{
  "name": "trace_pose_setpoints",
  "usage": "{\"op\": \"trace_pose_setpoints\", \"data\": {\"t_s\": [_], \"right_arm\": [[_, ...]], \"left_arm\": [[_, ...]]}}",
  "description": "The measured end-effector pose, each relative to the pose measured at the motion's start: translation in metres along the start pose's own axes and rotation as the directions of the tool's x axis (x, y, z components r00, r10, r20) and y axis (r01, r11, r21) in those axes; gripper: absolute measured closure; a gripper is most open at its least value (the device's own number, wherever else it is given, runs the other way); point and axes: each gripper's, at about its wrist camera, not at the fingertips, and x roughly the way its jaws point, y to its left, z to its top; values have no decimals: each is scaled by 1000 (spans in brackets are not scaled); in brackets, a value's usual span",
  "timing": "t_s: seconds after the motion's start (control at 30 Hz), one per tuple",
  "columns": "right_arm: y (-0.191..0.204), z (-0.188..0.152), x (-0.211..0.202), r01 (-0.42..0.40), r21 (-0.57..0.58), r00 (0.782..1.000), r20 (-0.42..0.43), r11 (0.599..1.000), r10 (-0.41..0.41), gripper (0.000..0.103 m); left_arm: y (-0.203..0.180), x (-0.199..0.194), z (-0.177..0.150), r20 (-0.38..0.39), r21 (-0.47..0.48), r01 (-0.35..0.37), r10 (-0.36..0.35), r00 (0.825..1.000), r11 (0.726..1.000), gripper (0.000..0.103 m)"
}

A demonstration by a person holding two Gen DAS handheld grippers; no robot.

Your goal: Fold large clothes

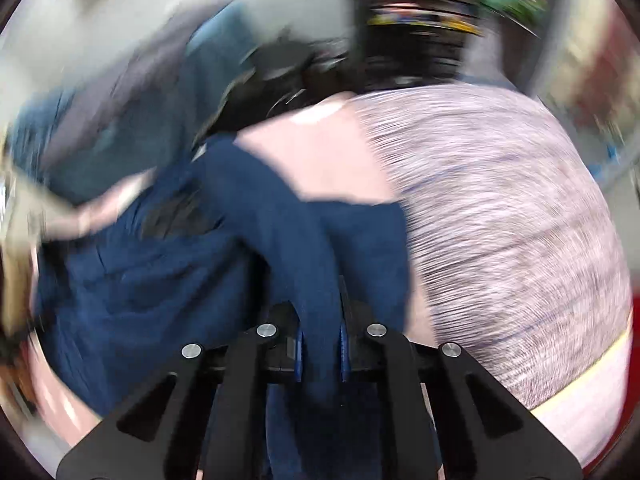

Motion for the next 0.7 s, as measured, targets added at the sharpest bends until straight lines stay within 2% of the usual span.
{"op": "trace_pose_setpoints", "data": {"t_s": [0.03,0.1,0.17,0.27,0.33,0.4,0.47,0.5,0.53,0.63,0.7], "right_arm": [[-17,5,1,-6,85,1000,1,996,6,90],[-37,7,14,-6,170,999,-45,985,14,91],[-41,3,35,40,166,995,-92,985,-25,90],[-37,-2,54,94,136,990,-114,986,-78,90],[-40,-2,59,104,167,989,-123,981,-84,83],[-44,-1,57,115,184,987,-136,976,-90,73],[-45,0,53,114,174,988,-126,978,-93,55],[-46,0,49,117,165,988,-122,979,-97,53],[-47,-2,41,109,157,990,-104,982,-93,53],[-47,-2,22,63,164,996,-80,984,-50,52],[-46,-5,14,64,177,996,-79,982,-50,51]], "left_arm": [[6,5,4,-9,-28,0,0,1000,1000,89],[12,21,10,-44,-64,-6,3,999,998,89],[9,45,12,-100,-62,-55,48,994,997,89],[6,60,15,-129,-88,-93,82,988,992,87],[7,60,19,-125,-117,-93,79,989,989,82],[10,54,25,-109,-137,-82,67,992,987,74],[19,38,30,-67,-149,-79,70,995,986,59],[23,30,33,-41,-160,-85,80,996,983,45],[27,20,35,-4,-179,-89,89,996,980,38],[43,-7,42,68,-248,-79,98,993,965,37],[37,-21,36,88,-208,-108,128,988,972,38]]}}
